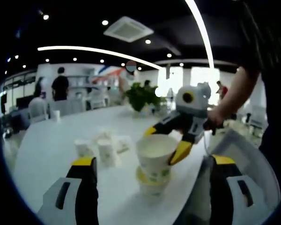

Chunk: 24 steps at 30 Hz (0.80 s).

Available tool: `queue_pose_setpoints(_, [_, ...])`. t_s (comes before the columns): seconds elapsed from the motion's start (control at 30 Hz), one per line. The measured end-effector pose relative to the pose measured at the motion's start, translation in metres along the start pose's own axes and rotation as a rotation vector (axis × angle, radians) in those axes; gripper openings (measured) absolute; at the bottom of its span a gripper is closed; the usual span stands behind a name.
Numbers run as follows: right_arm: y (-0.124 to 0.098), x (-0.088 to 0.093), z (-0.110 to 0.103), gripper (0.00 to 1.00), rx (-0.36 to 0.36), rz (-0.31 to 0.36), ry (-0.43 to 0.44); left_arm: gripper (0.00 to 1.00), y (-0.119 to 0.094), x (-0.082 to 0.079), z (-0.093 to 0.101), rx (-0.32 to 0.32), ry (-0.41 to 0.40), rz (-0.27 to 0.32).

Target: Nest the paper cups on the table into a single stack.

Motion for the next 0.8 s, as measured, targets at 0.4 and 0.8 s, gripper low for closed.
queue_pose_setpoints(0.4, [0.001,0.005,0.0,0.49,-0.004,-0.012,0.019,0.98,0.001,0.0,-0.001,-0.001,-0.003,0.001])
queue_pose_setpoints(0.8, [0.001,0.012,-0.003,0.51,-0.005,-0.027,0.034,0.98,0.001,0.002,-0.001,0.0,-0.008,-0.003])
Point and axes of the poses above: the point that each gripper's makers call its tool centre point, and the gripper's own axes: y roughly forward along the fingers, z roughly to its right, x roughly out of its underside, the point moved 10 cm from there along -y, roughly backward along the fingers, and after that the axes turned 5 degrees about x, right-handed, at the moved point
